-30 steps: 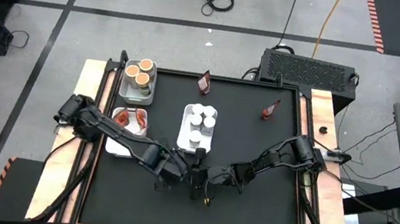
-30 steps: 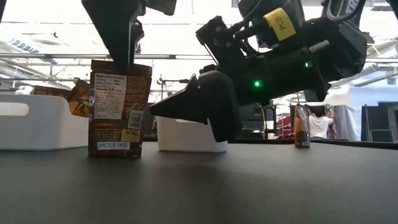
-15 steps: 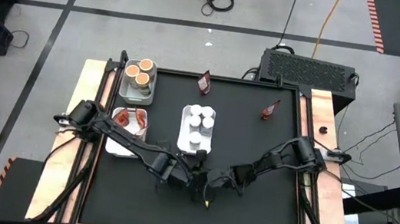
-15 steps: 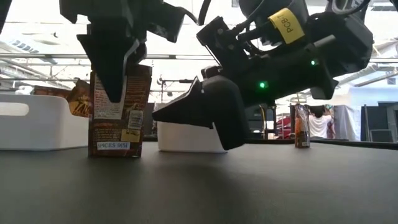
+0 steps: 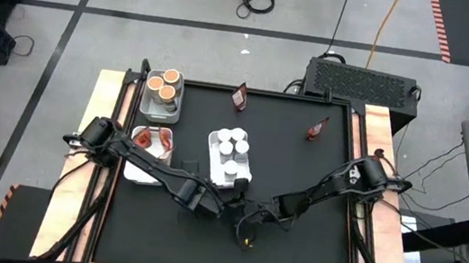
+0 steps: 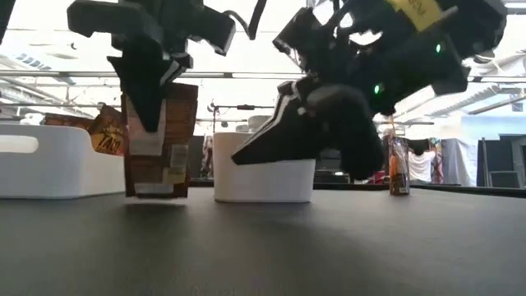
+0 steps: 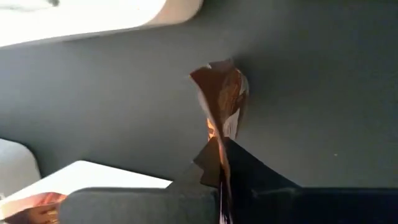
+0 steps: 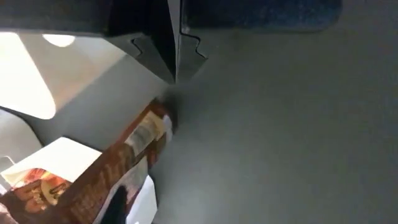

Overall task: Sort spices by type
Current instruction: Put the orange seasoning pack into the left white bin

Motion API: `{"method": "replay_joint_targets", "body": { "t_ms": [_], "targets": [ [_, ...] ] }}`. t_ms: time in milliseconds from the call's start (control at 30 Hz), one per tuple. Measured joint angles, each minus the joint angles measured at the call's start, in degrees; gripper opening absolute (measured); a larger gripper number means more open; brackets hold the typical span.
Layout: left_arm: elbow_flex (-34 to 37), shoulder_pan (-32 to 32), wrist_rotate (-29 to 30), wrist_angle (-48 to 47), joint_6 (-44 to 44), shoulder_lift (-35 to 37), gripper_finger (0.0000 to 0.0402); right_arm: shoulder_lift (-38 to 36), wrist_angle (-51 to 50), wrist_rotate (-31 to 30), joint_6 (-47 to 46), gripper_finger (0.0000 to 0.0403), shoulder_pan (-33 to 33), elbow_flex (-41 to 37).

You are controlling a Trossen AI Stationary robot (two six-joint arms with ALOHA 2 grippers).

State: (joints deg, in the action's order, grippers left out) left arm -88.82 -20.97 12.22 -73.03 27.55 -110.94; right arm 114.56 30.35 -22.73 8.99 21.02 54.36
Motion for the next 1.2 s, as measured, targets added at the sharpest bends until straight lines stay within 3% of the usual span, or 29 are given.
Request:
{"method": "replay_joint_targets", "body": {
  "t_ms": [267,467,567,867,1200],
  "targets": [
    [-0.2,-0.1,2.1,-1.3,-3.0,8.3,0.0002,-6.8,-8.3,2.4,-4.0,0.0,0.1,0.1],
    [-0.2,-1.1,1.3,-12.3,-3.0,16.6,0.0001,-11.6,-14.2,3.6,-8.8,0.0,0.2,0.1],
    [-0.2,-2.3,1.3,-16.3,-6.7,20.7,0.0001,-13.1,-16.8,3.6,-12.5,0.0,0.5,0.2],
    [1.2,-3.9,1.3,-16.9,-16.5,32.0,0.0,-13.7,-19.6,3.3,-24.7,0.0,3.7,0.2],
    [11.1,-3.9,1.0,-17.0,-33.6,40.8,0.0,-13.7,-12.2,-5.9,-35.9,0.0,9.2,0.2]
  ]
}}
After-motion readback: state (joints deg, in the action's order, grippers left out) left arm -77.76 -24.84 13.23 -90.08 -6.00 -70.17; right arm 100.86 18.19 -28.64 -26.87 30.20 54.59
